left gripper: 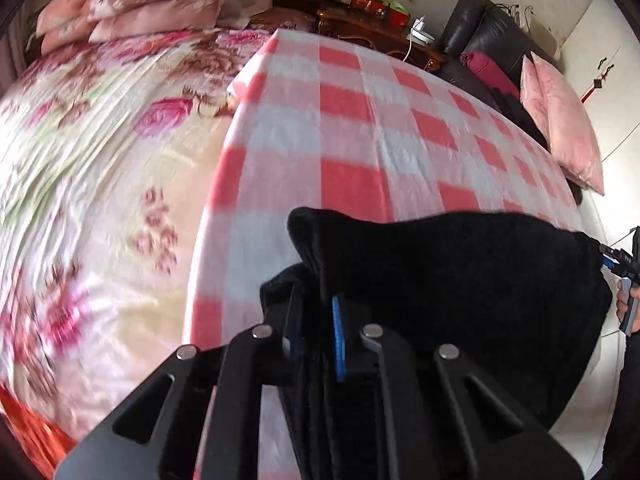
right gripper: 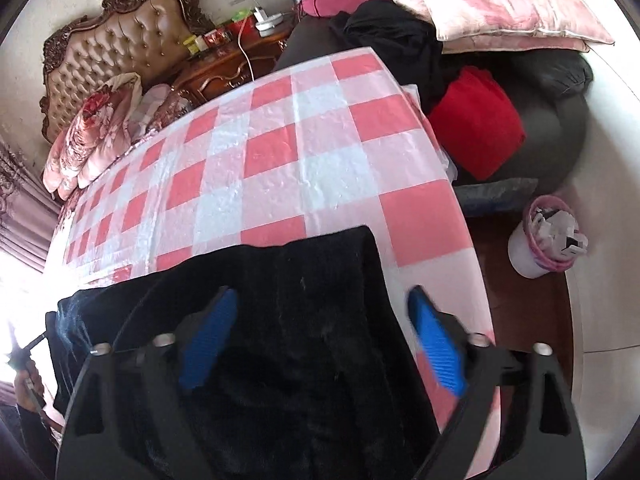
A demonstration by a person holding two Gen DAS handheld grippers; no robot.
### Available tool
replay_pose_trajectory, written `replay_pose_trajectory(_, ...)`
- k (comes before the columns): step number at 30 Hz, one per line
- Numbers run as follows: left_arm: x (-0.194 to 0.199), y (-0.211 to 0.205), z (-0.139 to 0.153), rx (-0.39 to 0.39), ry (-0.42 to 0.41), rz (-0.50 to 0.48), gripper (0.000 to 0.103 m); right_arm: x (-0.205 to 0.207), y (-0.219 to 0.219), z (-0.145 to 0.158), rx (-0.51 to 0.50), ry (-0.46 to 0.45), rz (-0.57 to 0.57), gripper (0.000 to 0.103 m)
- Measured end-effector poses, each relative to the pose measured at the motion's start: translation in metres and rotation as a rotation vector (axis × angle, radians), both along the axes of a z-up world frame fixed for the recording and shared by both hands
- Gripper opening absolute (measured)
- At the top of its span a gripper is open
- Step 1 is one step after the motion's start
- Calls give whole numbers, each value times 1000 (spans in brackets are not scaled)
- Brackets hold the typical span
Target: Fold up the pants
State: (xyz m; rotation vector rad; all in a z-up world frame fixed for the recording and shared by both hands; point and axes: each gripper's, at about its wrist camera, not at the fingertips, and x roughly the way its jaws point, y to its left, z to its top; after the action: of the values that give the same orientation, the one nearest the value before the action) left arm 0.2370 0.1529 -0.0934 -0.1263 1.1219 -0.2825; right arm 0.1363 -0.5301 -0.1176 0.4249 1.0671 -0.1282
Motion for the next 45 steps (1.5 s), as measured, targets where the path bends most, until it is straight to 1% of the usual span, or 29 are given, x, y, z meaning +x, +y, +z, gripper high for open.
replay_pose_trajectory(2,27,2,2,-11,1,-3,12,4,-2,-8,7,10,-10,59)
replay_pose_trajectory(4,65,2,2,-12,-6,7,12,9,-3,-16,5,10,-24,58)
replay_pose_trajectory(6,98,-1,0,-24,-2,30,13,14,-2,-16,-23,-5,-46,57)
replay_pose_trajectory(8,122,-2,-8,-37,41,64,20,14,-2,-15,-24,-12,-63,53)
replay_pose_trajectory(9,124,-3,-8,-39,49,74,28,9,-3,-10,-28,-31,-79,52)
replay_pose_trajectory(10,120,-1,-5,-53,38,80,34,-5,-4,1,-47,-80,-107,52)
replay_pose_trajectory(11,106,3,4,-98,1,84,50,-18,-3,11,-73,-118,-124,53)
replay_pose_trajectory(12,92,7,9,-116,-33,93,67,-35,-1,22,-107,-147,-143,54)
replay_pose_trajectory(13,72,13,17,-134,-74,107,69,-57,1,32,-119,-170,-164,55)
replay_pose_trajectory(14,43,23,24,-185,-107,124,69,-79,4,38,-101,-184,-182,59)
replay_pose_trajectory(15,19,31,27,-237,-119,139,69,-102,7,42,-68,-199,-193,65)
replay_pose_trajectory(16,-3,41,29,-302,-131,158,69,-126,11,44,-34,-215,-212,76)
replay_pose_trajectory(17,-33,55,27,-405,-141,198,68,-140,14,44,-11,-223,-229,82)
replay_pose_trajectory(19,-71,75,20,-538,-132,279,66,-171,20,36,102,-238,-246,82)
replay_pose_trajectory(20,-90,85,14,-614,-127,318,64,-184,22,29,181,-247,-262,82)
replay_pose_trajectory(21,-106,93,7,-684,-108,362,58,-194,23,20,253,-246,-288,82)
replay_pose_trajectory(22,-116,97,1,-717,-95,393,55,-199,25,15,295,-241,-309,82)
replay_pose_trajectory(23,-125,97,-5,-746,-77,421,50,-205,29,8,335,-235,-331,82)
replay_pose_trajectory(24,-128,93,-9,-749,-49,432,45,-208,32,1,375,-228,-346,82)
replay_pose_trajectory(26,-126,82,-20,-773,10,419,45,-209,37,-13,443,-212,-365,82)
replay_pose_trajectory(29,-118,76,-34,-722,63,471,43,-207,40,-24,486,-210,-391,82)
replay_pose_trajectory(31,-109,75,-46,-685,116,503,43,-202,37,-26,512,-215,-415,83)
replay_pose_trajectory(32,-106,74,-50,-684,131,519,43,-201,34,-27,527,-215,-432,84)
replay_pose_trajectory(34,-99,72,-55,-673,133,516,43,-198,28,-31,577,-219,-462,84)
replay_pose_trajectory(36,-96,70,-56,-682,132,519,43,-197,25,-32,614,-201,-486,84)
replay_pose_trajectory(38,-94,69,-57,-677,131,515,43,-195,21,-32,630,-199,-498,84)
replay_pose_trajectory(40,-92,68,-55,-669,139,510,42,-198,21,-28,648,-186,-535,84)
replay_pose_trajectory(43,-95,69,-53,-673,132,497,42,-201,27,-5,599,-231,-491,84)
replay_pose_trajectory(45,-94,68,-57,-676,138,494,42,-196,27,-3,597,-226,-478,84)
